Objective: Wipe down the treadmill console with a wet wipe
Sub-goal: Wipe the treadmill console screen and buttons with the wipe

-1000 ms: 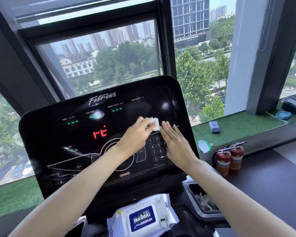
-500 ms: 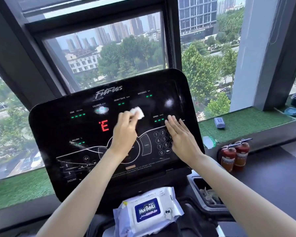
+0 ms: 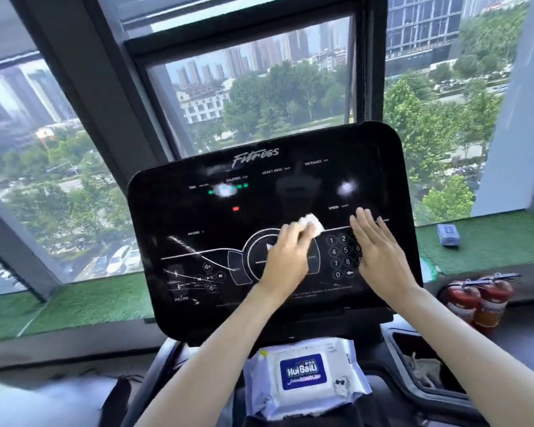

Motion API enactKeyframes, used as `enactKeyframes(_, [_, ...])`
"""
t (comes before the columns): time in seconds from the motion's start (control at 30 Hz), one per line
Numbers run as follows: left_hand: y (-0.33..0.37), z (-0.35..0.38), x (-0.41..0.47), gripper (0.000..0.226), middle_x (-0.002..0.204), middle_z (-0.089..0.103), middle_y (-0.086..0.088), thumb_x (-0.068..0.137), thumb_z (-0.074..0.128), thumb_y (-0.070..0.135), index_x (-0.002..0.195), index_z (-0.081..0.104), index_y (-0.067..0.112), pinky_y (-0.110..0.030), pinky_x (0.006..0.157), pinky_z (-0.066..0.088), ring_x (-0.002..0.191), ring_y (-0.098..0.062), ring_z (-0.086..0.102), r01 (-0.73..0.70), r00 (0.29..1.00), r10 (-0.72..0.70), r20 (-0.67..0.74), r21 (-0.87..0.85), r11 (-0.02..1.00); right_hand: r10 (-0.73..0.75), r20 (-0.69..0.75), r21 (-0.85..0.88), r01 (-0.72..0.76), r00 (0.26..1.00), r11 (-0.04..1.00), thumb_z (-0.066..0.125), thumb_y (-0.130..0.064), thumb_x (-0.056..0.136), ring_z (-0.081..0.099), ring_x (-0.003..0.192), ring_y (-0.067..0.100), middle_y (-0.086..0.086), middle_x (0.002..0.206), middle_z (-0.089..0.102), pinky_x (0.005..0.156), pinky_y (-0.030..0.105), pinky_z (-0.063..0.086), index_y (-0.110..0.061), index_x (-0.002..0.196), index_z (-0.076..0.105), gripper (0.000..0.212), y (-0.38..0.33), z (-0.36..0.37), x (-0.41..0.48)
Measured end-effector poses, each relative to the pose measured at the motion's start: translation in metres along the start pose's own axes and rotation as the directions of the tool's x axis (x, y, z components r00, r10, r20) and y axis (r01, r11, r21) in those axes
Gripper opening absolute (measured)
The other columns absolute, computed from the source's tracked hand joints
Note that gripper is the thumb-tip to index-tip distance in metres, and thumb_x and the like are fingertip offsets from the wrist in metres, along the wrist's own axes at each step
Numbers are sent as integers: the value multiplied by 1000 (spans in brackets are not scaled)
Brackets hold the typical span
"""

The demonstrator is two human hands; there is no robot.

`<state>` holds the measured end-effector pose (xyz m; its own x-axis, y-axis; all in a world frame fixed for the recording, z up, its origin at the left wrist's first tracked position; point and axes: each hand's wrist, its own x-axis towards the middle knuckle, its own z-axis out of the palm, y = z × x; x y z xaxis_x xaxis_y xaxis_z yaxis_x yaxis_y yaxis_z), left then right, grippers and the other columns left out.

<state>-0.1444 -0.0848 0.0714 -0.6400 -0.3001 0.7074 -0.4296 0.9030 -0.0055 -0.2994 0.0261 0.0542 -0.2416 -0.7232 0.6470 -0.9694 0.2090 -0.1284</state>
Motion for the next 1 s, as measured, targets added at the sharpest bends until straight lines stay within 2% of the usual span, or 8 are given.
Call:
enactKeyframes(0.07, [-11,-6,6,56,106,43,-4,69,48,-13,121,57,4,-28,52,53,86,-19,47,-234,971,230,69,63,970,-18,-2,-12,18,1000,1000,61,23,55,38,131,32,25,139,43,113,36,14,10,132,44,79,2,-1,1])
enactKeyframes(0.23, [-14,-10,32,54,94,51,-9,77,57,-16,125,56,8,-24,70,48,84,-22,50,327,919,-362,-153,-215,920,-24,21,-36,25,999,999,61,22,55,38,132,34,25,140,42,113,38,14,11,132,43,80,1,-1,0])
enactKeyframes(0.3, [6,-1,28,61,99,51,-10,71,58,-17,127,53,7,-30,62,53,87,-22,47,53,999,-52,16,-88,995,-39,42,-45,41,998,998,63,19,53,38,132,35,25,140,42,111,39,16,10,132,44,82,1,-3,0])
enactKeyframes(0.37, [7,-1,27,59,102,50,-8,68,58,-15,123,54,6,-35,55,54,89,-21,45,-222,955,227,191,-47,974,-55,57,-30,57,997,998,64,17,53,35,134,32,22,143,39,113,40,18,7,134,43,85,5,-6,2])
enactKeyframes(0.57, [-3,-10,87,41,103,46,-5,87,48,-8,121,60,11,-13,79,32,95,-15,41,200,977,-209,-41,-165,966,10,37,62,-13,999,998,53,15,64,16,143,22,14,152,23,115,37,12,0,144,27,85,10,-3,-16])
enactKeyframes(0.7, [27,-6,99,54,102,46,-9,68,52,-18,117,54,5,-34,56,52,89,-23,39,-378,903,372,216,-16,926,92,11,135,-93,996,987,51,18,62,26,139,26,19,148,32,112,39,18,4,139,36,81,10,0,-34])
enactKeyframes(0.87, [21,-12,143,57,112,45,-11,76,49,-16,128,50,8,-38,70,52,101,-25,38,-76,990,76,123,-3,997,149,-10,172,-145,989,974,49,19,64,28,138,25,17,147,35,112,37,18,3,139,38,77,15,0,-45])
enactKeyframes(1.0, [43,0,122,58,110,48,-11,69,55,-19,124,51,1,-33,65,52,96,-27,42,-462,838,449,310,-32,886,155,11,182,-154,988,971,42,14,64,30,138,24,15,146,37,114,32,14,1,138,39,75,20,5,-58])
